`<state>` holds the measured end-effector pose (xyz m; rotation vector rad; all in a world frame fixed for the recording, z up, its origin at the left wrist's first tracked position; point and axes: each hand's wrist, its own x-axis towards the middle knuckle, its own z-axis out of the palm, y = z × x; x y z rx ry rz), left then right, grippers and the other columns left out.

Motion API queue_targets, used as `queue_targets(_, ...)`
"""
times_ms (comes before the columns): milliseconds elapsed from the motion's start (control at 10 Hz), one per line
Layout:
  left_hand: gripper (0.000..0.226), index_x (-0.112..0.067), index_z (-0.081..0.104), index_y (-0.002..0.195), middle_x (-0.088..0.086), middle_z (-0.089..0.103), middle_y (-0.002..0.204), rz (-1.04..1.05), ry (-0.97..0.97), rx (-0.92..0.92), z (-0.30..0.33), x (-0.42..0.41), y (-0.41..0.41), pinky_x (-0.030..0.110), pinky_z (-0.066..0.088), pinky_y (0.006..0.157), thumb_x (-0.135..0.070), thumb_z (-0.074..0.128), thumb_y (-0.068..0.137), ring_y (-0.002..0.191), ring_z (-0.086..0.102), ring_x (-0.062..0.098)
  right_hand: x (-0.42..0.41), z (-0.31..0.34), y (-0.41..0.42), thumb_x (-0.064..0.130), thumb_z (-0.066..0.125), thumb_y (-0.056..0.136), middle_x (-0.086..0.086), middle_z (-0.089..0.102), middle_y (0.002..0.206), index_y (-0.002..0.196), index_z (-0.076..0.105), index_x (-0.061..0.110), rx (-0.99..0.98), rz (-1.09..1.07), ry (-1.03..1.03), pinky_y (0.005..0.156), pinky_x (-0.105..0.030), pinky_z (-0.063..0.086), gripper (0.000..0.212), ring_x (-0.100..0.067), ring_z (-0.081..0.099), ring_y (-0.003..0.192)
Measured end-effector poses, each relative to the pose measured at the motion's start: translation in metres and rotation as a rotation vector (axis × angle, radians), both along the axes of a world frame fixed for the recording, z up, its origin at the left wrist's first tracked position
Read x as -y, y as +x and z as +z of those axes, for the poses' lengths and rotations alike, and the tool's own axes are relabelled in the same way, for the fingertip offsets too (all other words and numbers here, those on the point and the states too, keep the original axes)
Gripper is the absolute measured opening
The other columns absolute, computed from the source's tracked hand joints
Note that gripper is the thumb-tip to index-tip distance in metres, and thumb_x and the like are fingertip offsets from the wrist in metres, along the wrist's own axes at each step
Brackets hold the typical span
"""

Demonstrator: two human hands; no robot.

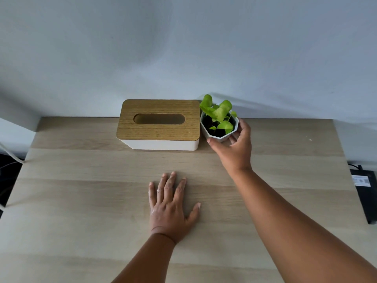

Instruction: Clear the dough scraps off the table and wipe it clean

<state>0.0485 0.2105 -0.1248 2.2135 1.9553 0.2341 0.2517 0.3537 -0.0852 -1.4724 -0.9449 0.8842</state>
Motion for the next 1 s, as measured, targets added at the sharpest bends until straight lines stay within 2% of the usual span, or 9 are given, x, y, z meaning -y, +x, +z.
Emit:
queue_targets(200, 0.081, -0.027, 0.046, 0.150, 0.005, 0.030, 0.165, 0.000, -0.005, -0.006, 0.000, -0.001, 0.000, 0.062, 0.014, 0.123, -0.075, 0.048, 0.086, 0.158, 0.014, 0.026, -0.001, -0.002, 0.001, 0.015, 0.096, 0.061, -0.002, 0.060, 0.139, 0.140, 0.048, 0.017, -0.001, -0.004, -0.010, 0.095, -0.017, 0.053, 0.093, -0.006, 0.066, 0.120)
queue_targets(500, 0.081, -0.026, 0.046, 0.150, 0.006, 0.031, 0.165, 0.002, -0.017, -0.018, 0.002, 0.000, 0.000, 0.062, 0.014, 0.123, -0.075, 0.049, 0.086, 0.158, 0.014, 0.026, 0.000, -0.005, 0.004, 0.016, 0.097, 0.062, -0.002, 0.059, 0.140, 0.140, 0.048, 0.022, 0.014, 0.009, -0.009, 0.101, -0.022, 0.053, 0.092, -0.008, 0.065, 0.122)
queue_targets(600, 0.080, -0.027, 0.047, 0.150, 0.006, 0.032, 0.165, 0.005, -0.014, -0.017, 0.002, -0.001, 0.001, 0.062, 0.014, 0.123, -0.075, 0.049, 0.086, 0.158, 0.014, 0.025, 0.003, -0.003, 0.007, 0.017, 0.097, 0.064, -0.001, 0.059, 0.141, 0.143, 0.047, 0.017, 0.041, 0.010, -0.032, 0.101, -0.019, 0.051, 0.094, -0.005, 0.063, 0.123)
queue_targets(700, 0.080, -0.027, 0.046, 0.150, 0.005, 0.032, 0.165, 0.005, -0.020, -0.018, 0.003, -0.002, 0.001, 0.062, 0.013, 0.123, -0.075, 0.050, 0.085, 0.158, 0.014, 0.025, 0.007, -0.001, 0.009, 0.021, 0.097, 0.067, 0.000, 0.057, 0.142, 0.147, 0.043, 0.015, 0.068, 0.000, -0.053, 0.105, -0.021, 0.050, 0.097, 0.000, 0.061, 0.123)
queue_targets(800, 0.080, -0.028, 0.045, 0.149, 0.005, 0.032, 0.165, 0.007, -0.014, -0.015, 0.005, -0.002, 0.000, 0.061, 0.013, 0.124, -0.075, 0.051, 0.085, 0.158, 0.014, 0.024, 0.017, 0.000, 0.012, 0.028, 0.093, 0.072, 0.004, 0.053, 0.145, 0.150, 0.040, 0.017, 0.167, -0.005, -0.112, 0.102, -0.028, 0.051, 0.094, -0.002, 0.056, 0.125)
queue_targets(900, 0.080, -0.029, 0.044, 0.150, 0.004, 0.031, 0.165, 0.003, 0.000, -0.027, 0.002, -0.001, -0.001, 0.061, 0.012, 0.124, -0.075, 0.050, 0.085, 0.158, 0.013, 0.024, 0.035, -0.009, 0.017, 0.029, 0.087, 0.080, 0.000, 0.051, 0.146, 0.149, 0.041, 0.015, 0.233, 0.001, -0.108, 0.103, -0.034, 0.052, 0.084, -0.010, 0.055, 0.126)
queue_targets(1000, 0.080, -0.029, 0.043, 0.149, 0.003, 0.030, 0.164, 0.009, 0.001, -0.015, 0.002, -0.002, 0.000, 0.061, 0.012, 0.124, -0.076, 0.048, 0.085, 0.158, 0.012, 0.023, 0.057, -0.013, 0.017, 0.023, 0.082, 0.086, -0.004, 0.052, 0.144, 0.148, 0.045, 0.011, 0.338, 0.020, -0.108, 0.106, -0.035, 0.051, 0.074, -0.013, 0.055, 0.127)
